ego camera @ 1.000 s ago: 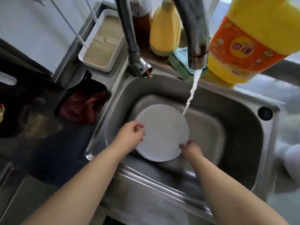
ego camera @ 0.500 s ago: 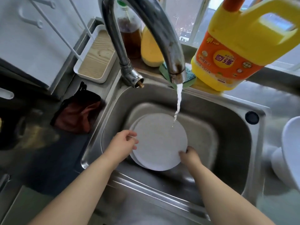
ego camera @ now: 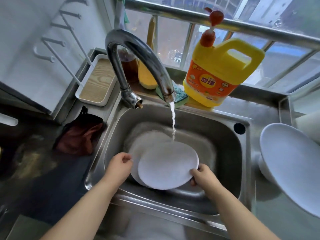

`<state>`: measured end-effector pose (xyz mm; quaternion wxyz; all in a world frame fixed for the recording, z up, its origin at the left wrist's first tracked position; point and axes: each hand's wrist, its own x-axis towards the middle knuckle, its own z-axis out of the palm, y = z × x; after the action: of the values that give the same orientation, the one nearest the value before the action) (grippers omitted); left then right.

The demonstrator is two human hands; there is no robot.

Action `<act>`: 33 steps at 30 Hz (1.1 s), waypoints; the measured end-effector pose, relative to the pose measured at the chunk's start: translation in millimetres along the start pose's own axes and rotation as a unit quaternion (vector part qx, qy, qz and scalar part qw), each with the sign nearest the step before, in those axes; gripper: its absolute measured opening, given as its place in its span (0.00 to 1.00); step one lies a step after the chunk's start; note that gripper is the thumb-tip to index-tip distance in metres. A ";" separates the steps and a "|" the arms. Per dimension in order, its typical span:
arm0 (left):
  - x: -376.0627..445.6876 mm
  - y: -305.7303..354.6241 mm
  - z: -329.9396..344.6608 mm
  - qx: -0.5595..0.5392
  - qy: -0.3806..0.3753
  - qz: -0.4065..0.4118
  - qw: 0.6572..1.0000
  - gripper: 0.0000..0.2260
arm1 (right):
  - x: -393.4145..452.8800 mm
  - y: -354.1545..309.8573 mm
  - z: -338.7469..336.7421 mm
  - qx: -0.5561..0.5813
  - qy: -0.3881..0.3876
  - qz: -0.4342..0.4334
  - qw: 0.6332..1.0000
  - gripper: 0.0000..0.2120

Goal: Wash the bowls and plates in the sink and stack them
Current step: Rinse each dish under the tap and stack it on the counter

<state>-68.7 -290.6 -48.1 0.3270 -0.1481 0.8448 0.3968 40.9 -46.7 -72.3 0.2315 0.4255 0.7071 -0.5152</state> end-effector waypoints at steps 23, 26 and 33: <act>-24.0 84.6 37.1 -0.261 -0.181 -0.037 0.948 0.13 | -64.2 -17.7 -14.4 0.348 0.109 0.059 0.929 0.12; -35.1 82.7 51.1 -0.281 -0.179 -0.031 0.942 0.17 | -63.2 -15.0 0.2 0.398 0.096 0.060 0.910 0.16; -42.6 59.0 52.2 -0.289 -0.177 -0.050 0.939 0.18 | -53.8 -30.2 20.4 0.443 0.116 0.053 0.887 0.27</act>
<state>-44.5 -213.1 -10.3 0.4340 -0.2054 0.6134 0.6271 41.8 -88.4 -22.5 -0.0380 0.5775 0.4039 -0.7085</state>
